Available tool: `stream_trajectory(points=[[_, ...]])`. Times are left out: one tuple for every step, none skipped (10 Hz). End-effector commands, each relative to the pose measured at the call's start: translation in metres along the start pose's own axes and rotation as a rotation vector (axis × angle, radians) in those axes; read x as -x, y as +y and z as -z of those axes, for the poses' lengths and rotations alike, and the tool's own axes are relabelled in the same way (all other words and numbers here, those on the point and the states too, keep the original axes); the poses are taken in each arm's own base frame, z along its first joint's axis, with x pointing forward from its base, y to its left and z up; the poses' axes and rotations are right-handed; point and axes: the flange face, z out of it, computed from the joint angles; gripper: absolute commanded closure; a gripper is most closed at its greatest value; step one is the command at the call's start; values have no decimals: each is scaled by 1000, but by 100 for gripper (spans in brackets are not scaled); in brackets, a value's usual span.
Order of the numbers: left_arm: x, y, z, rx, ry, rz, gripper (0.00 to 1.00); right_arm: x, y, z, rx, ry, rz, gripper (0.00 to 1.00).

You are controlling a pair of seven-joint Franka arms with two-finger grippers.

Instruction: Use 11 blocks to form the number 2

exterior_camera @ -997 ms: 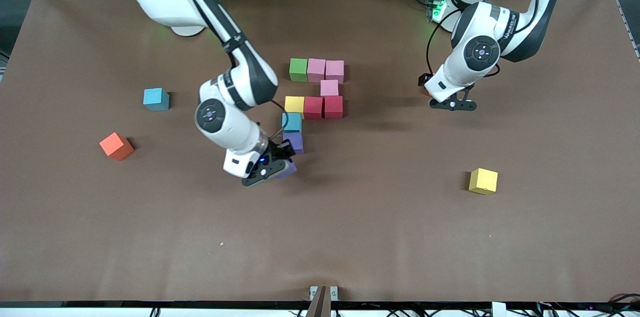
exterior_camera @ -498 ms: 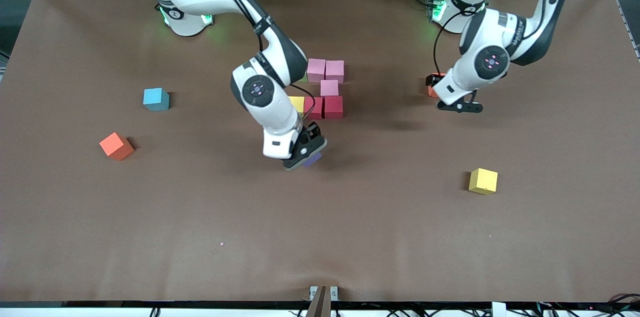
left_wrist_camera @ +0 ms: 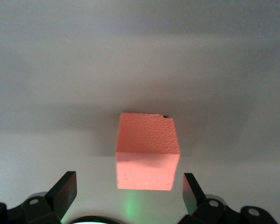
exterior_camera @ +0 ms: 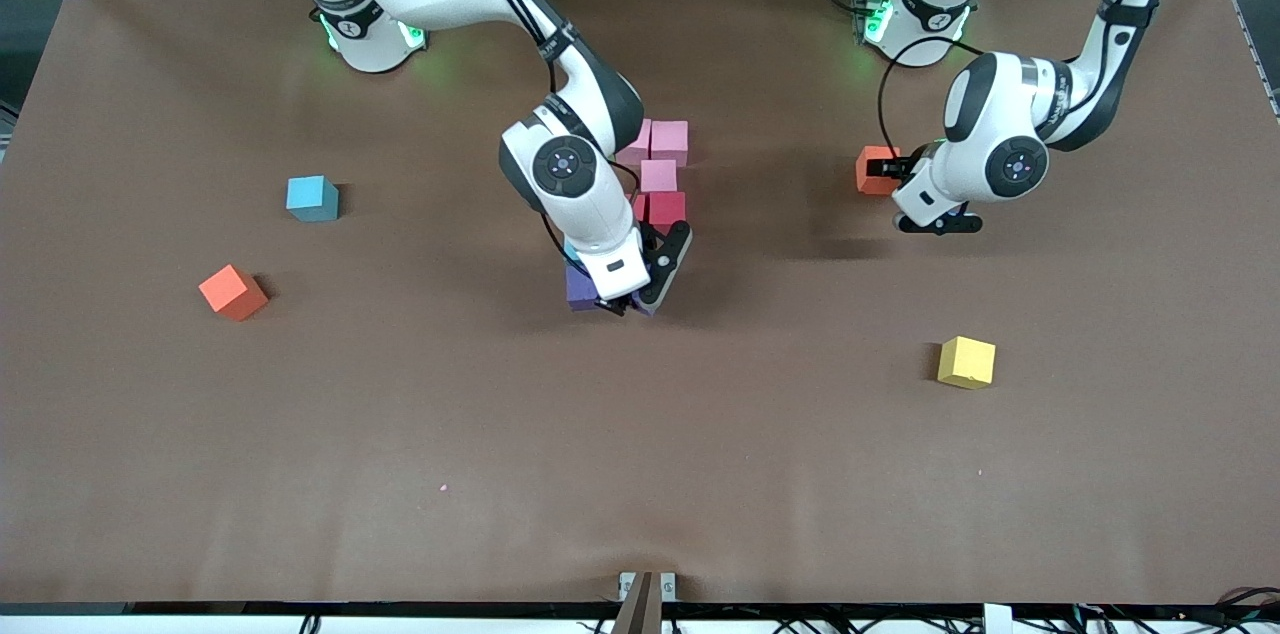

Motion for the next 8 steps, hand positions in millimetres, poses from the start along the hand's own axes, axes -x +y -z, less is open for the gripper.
stream_trajectory(points=[[-3, 6, -5, 34, -25, 17, 0, 1, 1, -7, -28, -58, 153, 72], [-7, 7, -15, 47, -46, 21, 0, 5, 8, -6, -36, -62, 242, 73], [-7, 9, -17, 47, -50, 19, 0, 7, 7, -8, -46, -71, 308, 75], [-8, 10, -24, 48, -65, 18, 0, 6, 3, -9, -57, -80, 357, 76], [-9, 11, -29, 48, -79, 15, 0, 8, 2, -14, -63, -85, 400, 76], [-11, 12, -29, 50, -78, 15, 0, 10, 3, -20, -66, -89, 442, 76], [-12, 12, -34, 52, -88, 14, 0, 14, 4, -31, -78, -99, 471, 76], [-13, 11, -35, 54, -90, 15, 0, 15, 0, -36, -84, -104, 474, 75]])
